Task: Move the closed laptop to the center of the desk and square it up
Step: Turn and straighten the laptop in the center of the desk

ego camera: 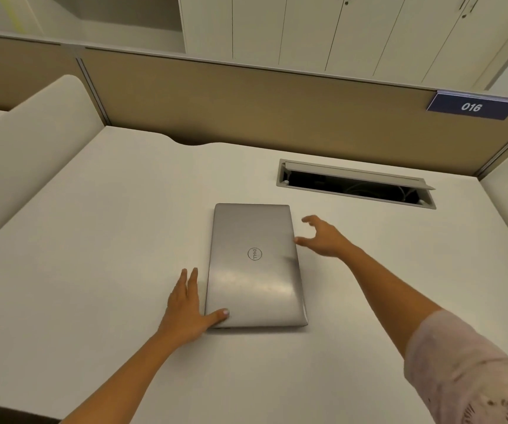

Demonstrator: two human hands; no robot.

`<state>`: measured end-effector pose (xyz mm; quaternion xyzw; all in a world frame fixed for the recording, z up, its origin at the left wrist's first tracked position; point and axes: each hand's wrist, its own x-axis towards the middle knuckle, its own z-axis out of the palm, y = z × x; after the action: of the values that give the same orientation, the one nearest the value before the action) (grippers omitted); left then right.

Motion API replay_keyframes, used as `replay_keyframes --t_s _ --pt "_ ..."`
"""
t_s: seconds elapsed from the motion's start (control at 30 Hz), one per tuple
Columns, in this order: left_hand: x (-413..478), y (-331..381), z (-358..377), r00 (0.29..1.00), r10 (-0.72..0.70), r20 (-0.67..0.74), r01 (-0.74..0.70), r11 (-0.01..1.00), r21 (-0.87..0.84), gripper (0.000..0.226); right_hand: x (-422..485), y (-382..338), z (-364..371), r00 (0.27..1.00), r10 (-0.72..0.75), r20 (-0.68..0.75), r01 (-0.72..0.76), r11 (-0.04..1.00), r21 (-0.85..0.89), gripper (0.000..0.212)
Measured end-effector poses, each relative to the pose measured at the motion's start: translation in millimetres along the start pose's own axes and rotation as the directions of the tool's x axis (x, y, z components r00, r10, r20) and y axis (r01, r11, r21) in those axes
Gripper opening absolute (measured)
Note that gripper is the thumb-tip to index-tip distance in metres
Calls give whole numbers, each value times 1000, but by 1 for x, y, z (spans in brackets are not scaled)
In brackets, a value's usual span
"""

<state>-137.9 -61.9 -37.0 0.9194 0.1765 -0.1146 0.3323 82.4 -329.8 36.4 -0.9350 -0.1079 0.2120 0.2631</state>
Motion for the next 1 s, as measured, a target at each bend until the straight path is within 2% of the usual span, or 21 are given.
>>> replay_keyframes --t_s 0.1,0.17,0.3,0.43,0.63,0.83,1.0 --pt "-4 -16 4 987 122 100 -132 987 92 137 26 -3 2 999 -34 6 34 999 -24 76" --pt "-5 -20 10 974 193 123 -206 973 105 136 40 -4 8 999 -42 21 43 998 -40 80" --pt "-1 -18 14 939 332 89 -340 935 101 128 66 -15 19 998 -50 39 54 994 -91 88" --pt "6 -14 8 896 437 72 -442 870 219 123 86 -30 24 996 -67 56 74 988 -137 88" --pt "11 -7 10 844 530 86 -522 773 360 111 97 -31 32 985 -21 173 93 902 -421 81" --pt "21 -3 -2 796 590 135 -566 645 514 111 101 -23 24 989 -49 140 118 837 -535 84" --pt "32 -3 -13 749 636 185 -601 535 593 103 104 -23 26 999 -15 52 41 835 -549 72"
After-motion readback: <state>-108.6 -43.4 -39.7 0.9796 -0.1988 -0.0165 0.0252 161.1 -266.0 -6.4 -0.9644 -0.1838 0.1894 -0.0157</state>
